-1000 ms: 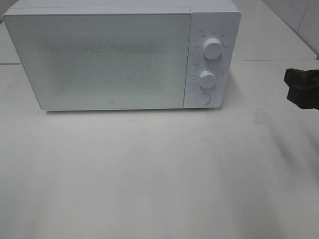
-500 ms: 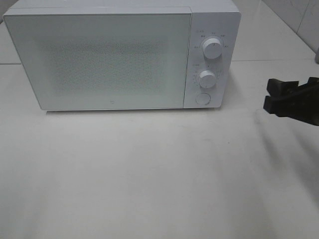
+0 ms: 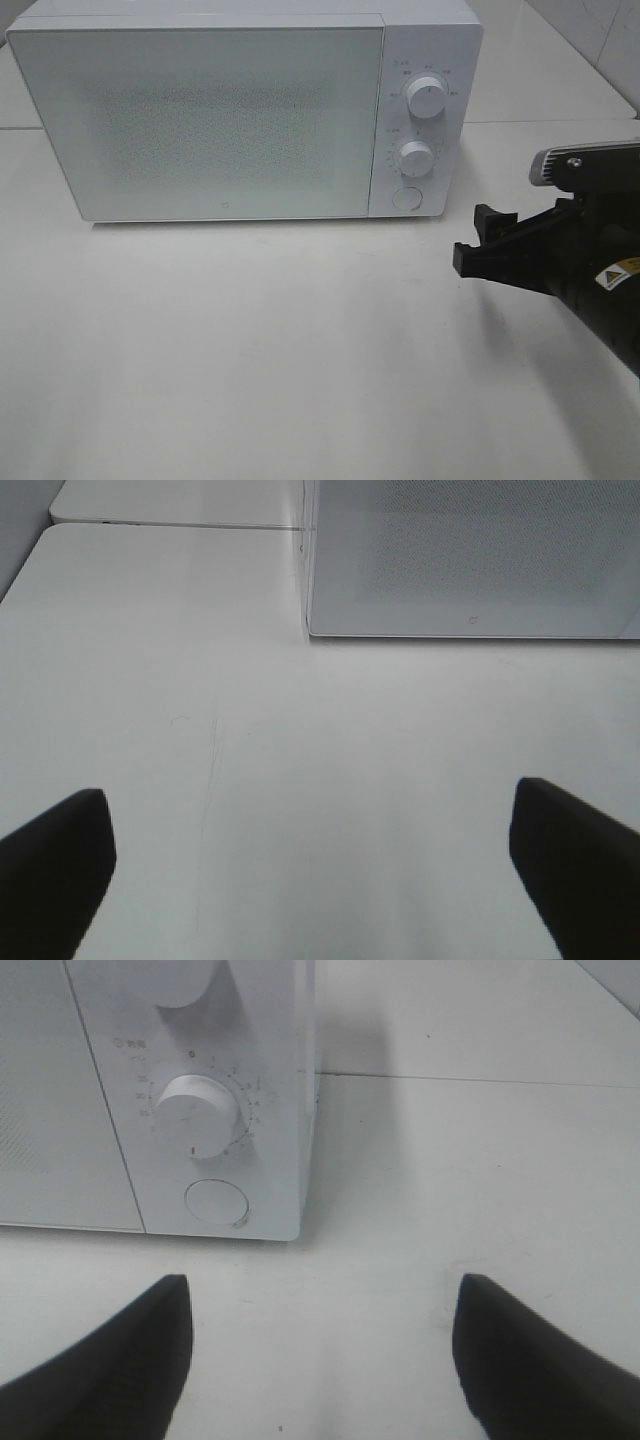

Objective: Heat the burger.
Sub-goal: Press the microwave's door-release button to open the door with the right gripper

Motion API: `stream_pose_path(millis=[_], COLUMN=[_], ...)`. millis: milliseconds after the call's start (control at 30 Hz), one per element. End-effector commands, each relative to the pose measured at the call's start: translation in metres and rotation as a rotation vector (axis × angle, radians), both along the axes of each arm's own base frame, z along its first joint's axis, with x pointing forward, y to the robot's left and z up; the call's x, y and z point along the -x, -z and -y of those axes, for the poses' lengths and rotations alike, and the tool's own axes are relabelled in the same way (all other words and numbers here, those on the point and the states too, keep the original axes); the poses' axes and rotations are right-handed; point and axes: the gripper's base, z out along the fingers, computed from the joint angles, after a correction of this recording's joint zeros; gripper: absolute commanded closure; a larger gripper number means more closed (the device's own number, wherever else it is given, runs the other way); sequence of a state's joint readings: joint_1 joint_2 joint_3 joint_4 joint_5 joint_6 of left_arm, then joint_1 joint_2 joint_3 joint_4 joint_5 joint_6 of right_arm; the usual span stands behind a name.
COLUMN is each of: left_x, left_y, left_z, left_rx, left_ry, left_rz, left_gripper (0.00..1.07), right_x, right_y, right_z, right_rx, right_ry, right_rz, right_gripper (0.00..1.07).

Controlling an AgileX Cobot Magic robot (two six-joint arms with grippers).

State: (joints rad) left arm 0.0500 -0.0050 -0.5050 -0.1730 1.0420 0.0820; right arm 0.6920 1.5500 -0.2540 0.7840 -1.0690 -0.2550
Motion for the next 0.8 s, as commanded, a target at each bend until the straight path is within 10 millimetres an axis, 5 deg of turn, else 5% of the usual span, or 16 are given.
stream_pose_path(millis=[33,467,800], left_x=[0.003,0.003,0.003], left_y=[0.000,0.000,0.000], left_z=[0.001,0.001,0.001], left_rx=[0.011,0.011,0.011], left_ry=[0.001,0.001,0.001], left_rz=[0.028,0.028,0.028], left_gripper=[0.06,0.06,0.06], right_x=[-0.003,-0.010,-0.009], right_y=[0.001,0.010,0.012], right_z=[-0.020,-0.068,-0.070], right_rx=[0.008,-0.003,-0.047], right_ry=[-0.010,-0.036,-0.019], right_rz=[0.012,-0.004,-0.032], right_gripper=[0.36,0.36,0.37])
